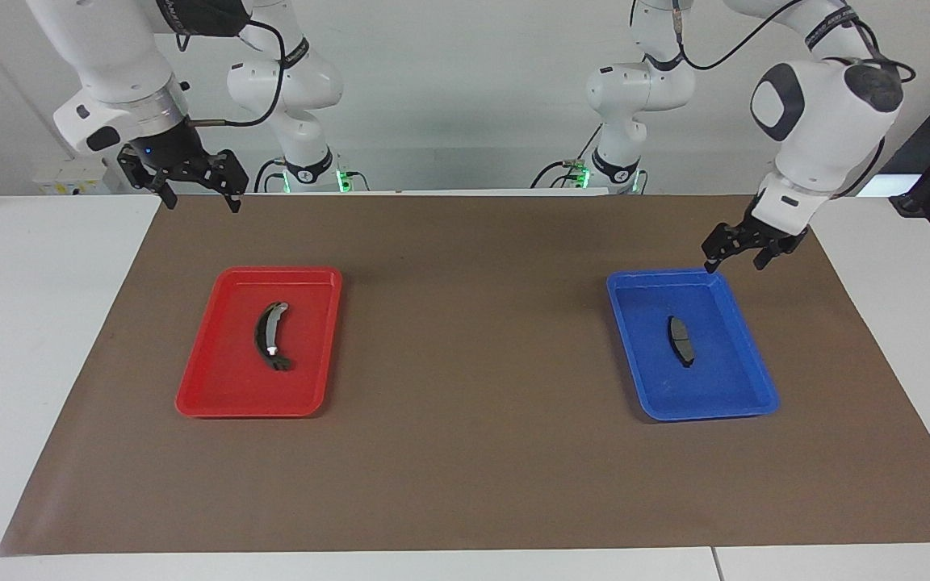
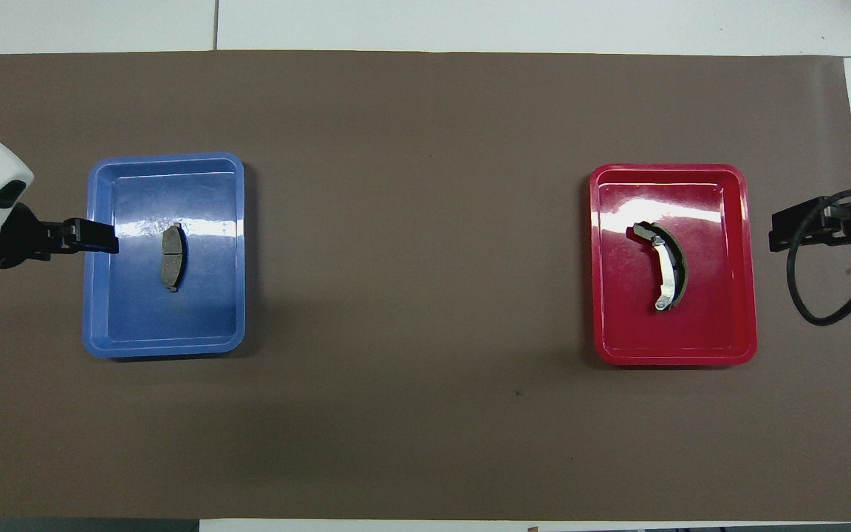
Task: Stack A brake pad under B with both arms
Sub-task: 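Grasp the small pad with the left gripper while the right gripper grasps the curved pad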
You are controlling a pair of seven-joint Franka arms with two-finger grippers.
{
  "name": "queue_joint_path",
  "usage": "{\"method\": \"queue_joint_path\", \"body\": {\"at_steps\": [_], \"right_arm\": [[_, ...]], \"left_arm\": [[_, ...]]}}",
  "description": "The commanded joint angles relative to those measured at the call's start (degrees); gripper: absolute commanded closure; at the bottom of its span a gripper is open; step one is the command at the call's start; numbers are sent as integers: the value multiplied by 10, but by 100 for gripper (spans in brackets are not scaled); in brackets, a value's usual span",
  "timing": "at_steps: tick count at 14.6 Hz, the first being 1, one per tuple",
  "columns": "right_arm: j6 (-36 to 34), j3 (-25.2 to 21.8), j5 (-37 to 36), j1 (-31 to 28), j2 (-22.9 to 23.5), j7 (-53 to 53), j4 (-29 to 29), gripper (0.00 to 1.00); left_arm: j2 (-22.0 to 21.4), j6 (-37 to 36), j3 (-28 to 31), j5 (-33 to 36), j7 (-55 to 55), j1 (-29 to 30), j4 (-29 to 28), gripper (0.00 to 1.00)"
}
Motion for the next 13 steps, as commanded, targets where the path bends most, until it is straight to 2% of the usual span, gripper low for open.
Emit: {"method": "queue_joint_path", "body": {"at_steps": [1, 4, 6, 9, 10, 12, 13], "right_arm": [[8, 3, 8, -3, -4, 7, 2, 0], [1, 1, 8, -9, -10, 5, -5, 0], [7, 2, 8, -2, -11, 1, -10, 0], [71, 2, 10, -7, -36, -3, -91, 0], [108, 2, 13, -2, -43, -2, -127, 0], [170, 2, 14, -4, -35, -12, -181, 1], [197, 1, 15, -7, -24, -35, -201, 1]], "left_arm": [[26, 100, 4, 10, 12, -20, -62, 2], [91, 174, 3, 10, 13, -20, -76, 5], [113, 236, 4, 10, 33, -19, -103, 5], [123, 248, 4, 10, 79, -18, -114, 8], [127, 249, 4, 10, 80, -16, -114, 12], [128, 249, 5, 10, 80, -15, -110, 48], [128, 249, 5, 10, 79, -17, -110, 70]]}}
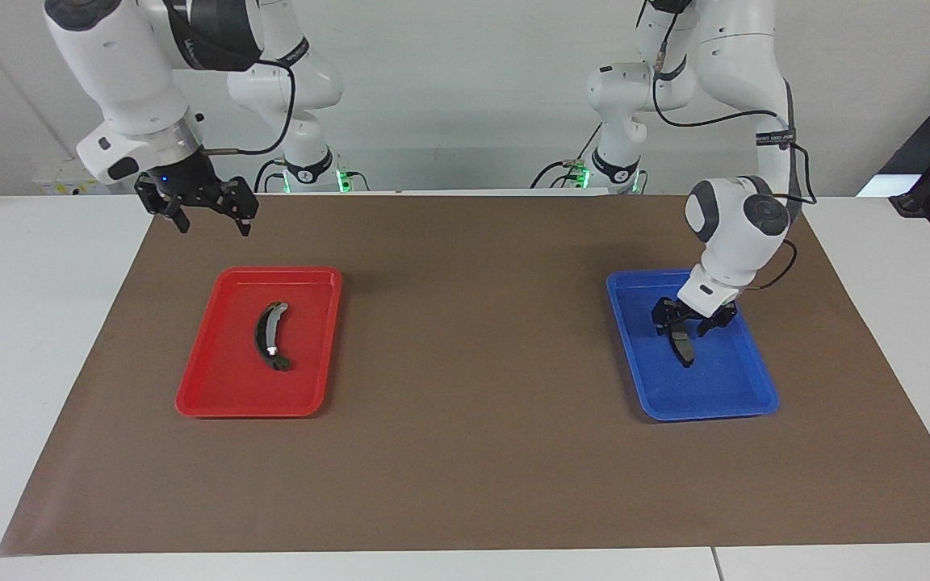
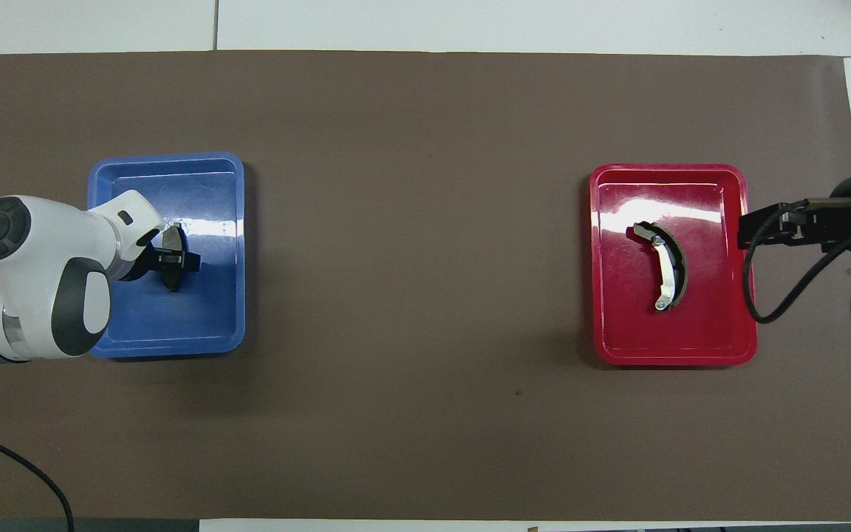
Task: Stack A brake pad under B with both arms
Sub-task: 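Grasp the small pad with the left gripper while the right gripper grasps the curved pad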
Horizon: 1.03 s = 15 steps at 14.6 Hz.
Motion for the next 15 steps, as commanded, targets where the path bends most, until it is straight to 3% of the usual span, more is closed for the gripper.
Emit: {"method": "queue_joint_path", "body": {"at_steps": [1, 2, 4, 7, 9, 15], "right_arm": [[83, 1, 10, -10, 2, -43, -80, 1], [110, 1, 13, -12, 17, -47, -90, 1], [194, 1, 14, -22, 29, -56, -154, 1], [341, 1, 30, -22, 41, -77, -245, 1], [372, 1, 30, -23, 55, -79, -258, 1], [439, 2, 30, -31, 112, -94, -282, 2]], "left_arm": [[-5, 11, 5, 9, 3, -3, -7, 82], [-5, 8, 4, 9, 0, -3, -6, 89], [-14, -4, 4, 9, -1, -5, -2, 91], [-50, -112, 1, 9, -19, -9, 59, 91], [-53, -162, 2, 9, -59, -54, 100, 92], [-5, -61, 2, 10, -243, -230, 107, 94]]}}
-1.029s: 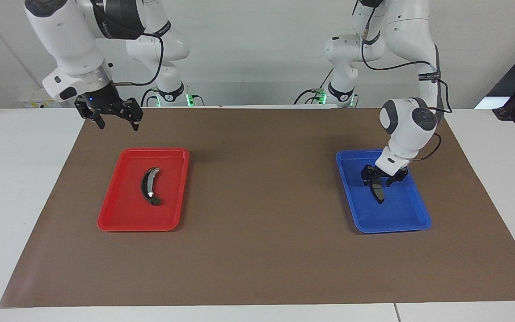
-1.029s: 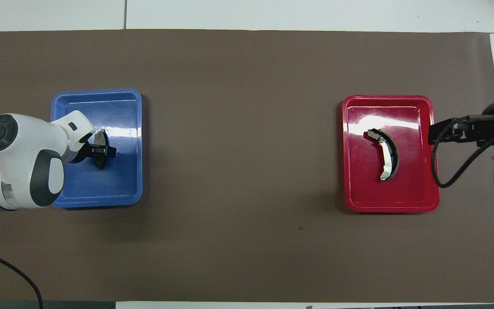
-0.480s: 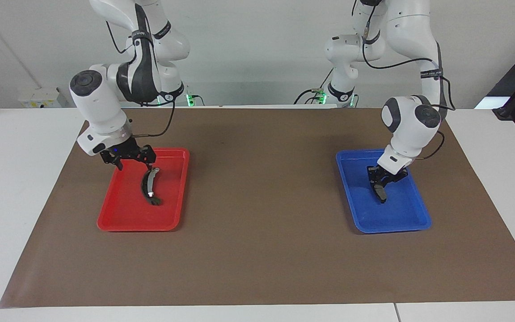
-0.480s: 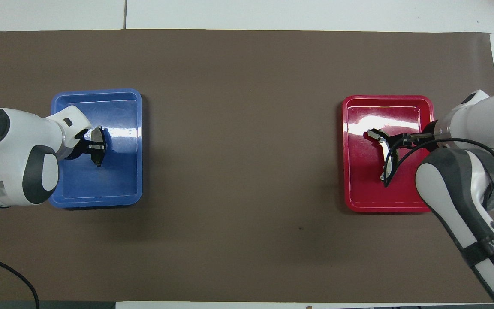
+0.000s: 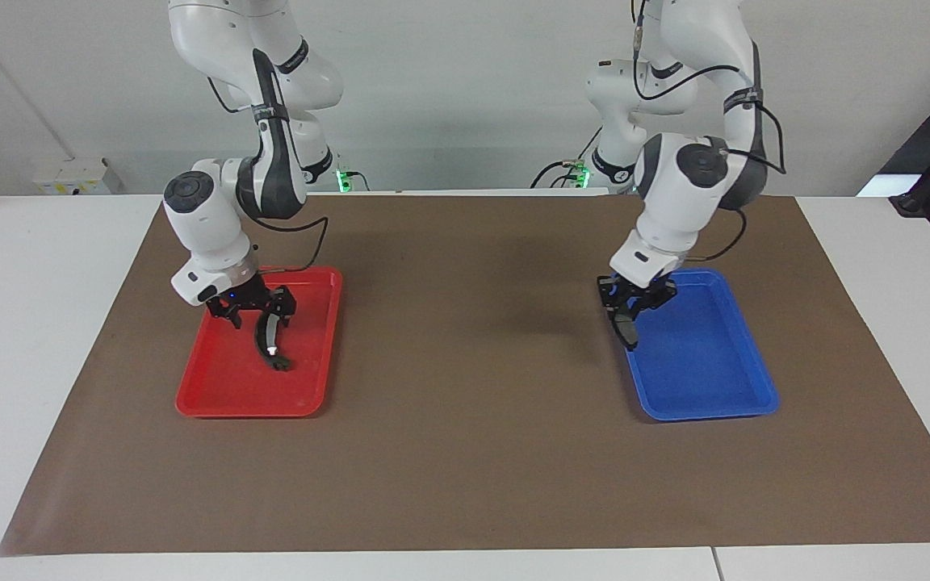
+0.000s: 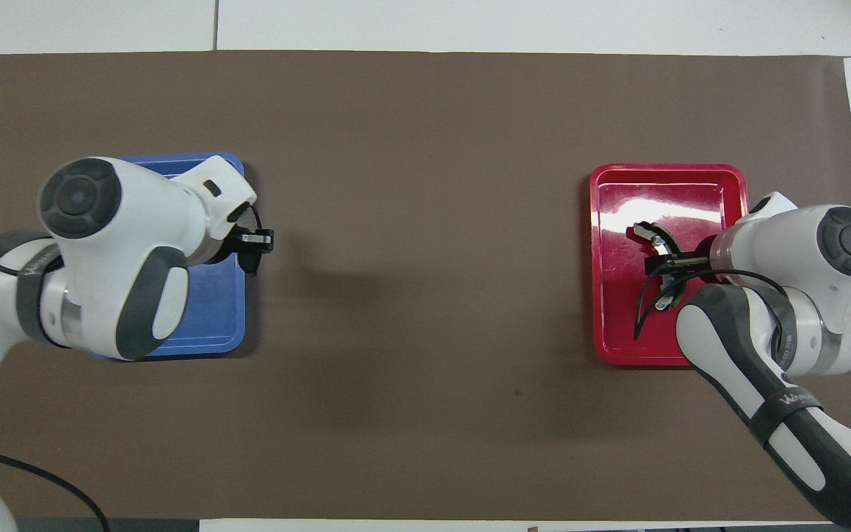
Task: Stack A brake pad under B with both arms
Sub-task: 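Set the small pad mid-table with the left gripper while the right gripper lifts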
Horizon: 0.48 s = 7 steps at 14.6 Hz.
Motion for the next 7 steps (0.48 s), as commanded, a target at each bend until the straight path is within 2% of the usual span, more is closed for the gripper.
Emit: {"method": "queue_joint_path", "body": {"at_steps": [1, 2, 5, 7], "right_arm": [[29, 5, 13, -13, 22, -27, -7, 2], [26, 5, 14, -13, 21, -28, -7, 3], [26, 5, 14, -13, 21, -53, -7, 8], [18, 4, 14, -13, 20, -54, -7, 15]], "left_arm": [[39, 52, 9, 10, -42, -64, 14, 94], [48, 49, 9, 10, -55, -89, 26, 93], [122, 52, 9, 11, -139, -141, 90, 92], [140, 69, 9, 11, -145, -166, 91, 92]]}}
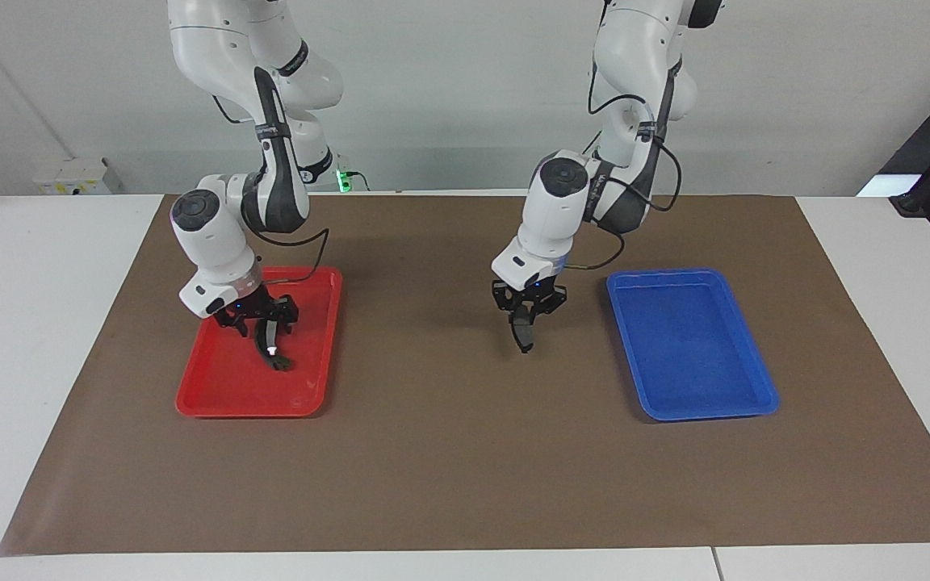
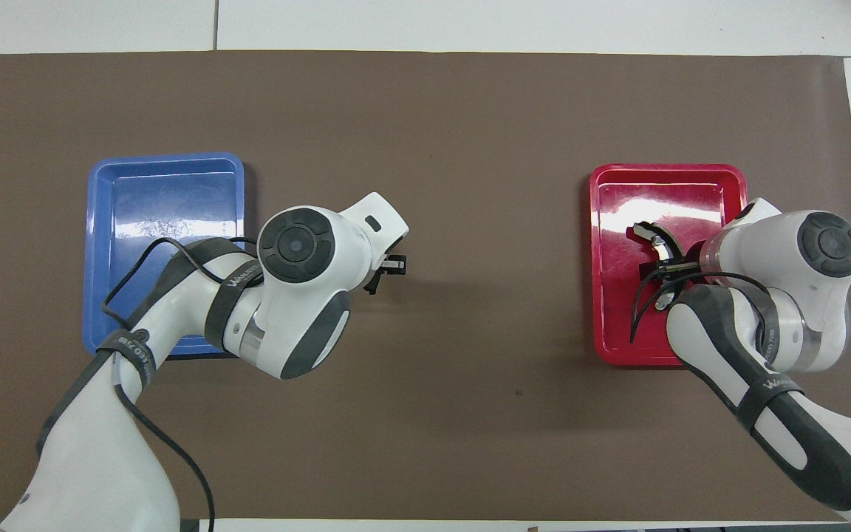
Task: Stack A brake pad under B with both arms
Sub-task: 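Set the small pad mid-table with the left gripper while the right gripper lifts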
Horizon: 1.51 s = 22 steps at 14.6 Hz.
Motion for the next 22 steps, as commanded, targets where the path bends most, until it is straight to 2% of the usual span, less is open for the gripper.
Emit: {"method": "queue_joint_path", "body": {"at_steps": [1, 2, 3, 4, 5, 8, 10, 12, 13, 16, 20, 22], "right_arm": [[-2, 4, 11, -10, -6, -23, -4, 30], [-3, 4, 11, -10, -6, -23, -4, 46], [-4, 4, 11, -10, -6, -23, -2, 63], [-9, 5, 11, -10, -4, -22, 3, 76], [-20, 5, 12, -10, -4, -18, 11, 86], [-57, 4, 44, -9, 1, 15, 46, 100], [-104, 4, 44, -4, -1, 23, 81, 100], [-162, 6, 43, 10, -6, 34, 122, 100], [-190, 6, 44, 30, -6, 40, 145, 100], [-248, 6, 35, 91, 1, 117, 203, 100], [-244, 6, 20, 189, 22, 131, 238, 100], [-244, 6, 19, 229, 43, 178, 265, 100]], "left_arm": [[42, 16, 9, 11, -19, -28, 31, 91], [47, 18, 9, 11, -19, -31, 32, 85], [48, 19, 8, 9, -19, -38, 32, 54], [48, 24, 8, 8, -19, -38, 31, 6], [42, 23, 8, 7, -19, -36, 25, 0], [-6, -23, 10, 7, -19, -16, 18, 0], [-59, -106, 10, 8, -3, 26, 15, 0], [-86, -166, 12, 9, 71, 68, 15, 0], [-97, -180, 12, 9, 105, 93, 16, 0], [-139, -225, 12, 8, 119, 178, 22, 0], [-181, -229, 14, 9, 146, 262, 36, 0], [-186, -304, 16, 11, 204, 286, 91, 0]]}}
